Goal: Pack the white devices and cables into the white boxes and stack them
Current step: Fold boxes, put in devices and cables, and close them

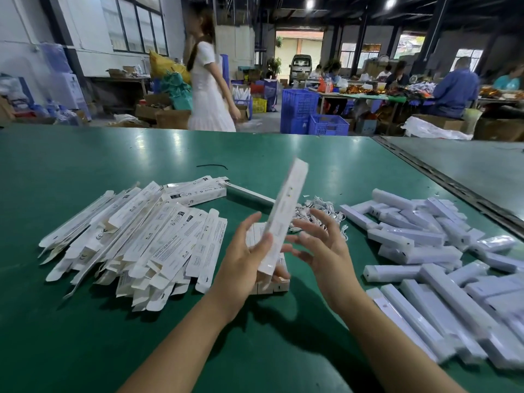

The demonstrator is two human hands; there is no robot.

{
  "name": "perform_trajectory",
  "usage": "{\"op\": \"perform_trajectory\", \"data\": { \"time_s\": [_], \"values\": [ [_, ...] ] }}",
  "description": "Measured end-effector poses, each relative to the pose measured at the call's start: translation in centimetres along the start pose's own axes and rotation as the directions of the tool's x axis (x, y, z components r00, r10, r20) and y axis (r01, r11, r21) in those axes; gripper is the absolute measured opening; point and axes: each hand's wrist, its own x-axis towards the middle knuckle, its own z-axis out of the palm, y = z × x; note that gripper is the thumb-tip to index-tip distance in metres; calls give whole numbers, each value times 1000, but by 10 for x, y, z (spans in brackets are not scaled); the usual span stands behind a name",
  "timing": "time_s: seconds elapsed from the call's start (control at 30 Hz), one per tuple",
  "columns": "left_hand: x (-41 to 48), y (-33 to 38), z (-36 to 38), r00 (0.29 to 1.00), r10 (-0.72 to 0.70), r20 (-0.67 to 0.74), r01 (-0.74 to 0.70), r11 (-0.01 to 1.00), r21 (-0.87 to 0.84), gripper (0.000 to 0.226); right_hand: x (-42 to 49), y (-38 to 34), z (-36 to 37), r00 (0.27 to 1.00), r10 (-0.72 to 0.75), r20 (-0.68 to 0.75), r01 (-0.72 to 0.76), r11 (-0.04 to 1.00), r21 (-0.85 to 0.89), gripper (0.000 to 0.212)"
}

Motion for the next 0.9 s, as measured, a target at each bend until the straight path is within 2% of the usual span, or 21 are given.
{"op": "perform_trajectory", "data": {
  "time_s": [0.03, 0.1, 0.2, 0.37, 0.43, 0.57, 0.7, 0.83, 0.9],
  "values": [
    [2, -2, -1, 1000, 16, -13, -16, 1000, -17, 55, -2, 1, -2, 994, -99, 39, 104, 980, -167, 47],
    [4, -6, -3, 998, 55, -43, -56, 998, -10, 46, -6, 2, -4, 947, -233, 222, 309, 847, -432, 50],
    [6, -11, -5, 987, 140, -81, -133, 988, 83, 41, -8, 4, -1, 864, -256, 434, 482, 669, -566, 48],
    [2, -4, -6, 968, 244, -49, -235, 961, 146, 47, -11, 1, -2, 859, -209, 467, 483, 634, -604, 39],
    [0, -2, -4, 976, 200, -84, -189, 974, 124, 60, -10, 1, -2, 870, -209, 447, 471, 618, -629, 42],
    [1, -1, -2, 998, 47, -37, -50, 997, -61, 42, -10, 2, 0, 911, -208, 357, 398, 671, -626, 43],
    [2, -2, -7, 1000, 3, 8, -2, 985, -173, 35, -8, 2, -5, 932, -218, 291, 355, 718, -598, 34],
    [1, -1, -10, 997, 3, 79, 7, 991, -133, 39, -6, 2, -7, 937, -235, 257, 345, 724, -597, 28],
    [-1, 0, -10, 997, 30, 75, -27, 998, -49, 41, -6, 2, -7, 939, -225, 260, 337, 750, -569, 36]
  ]
}}
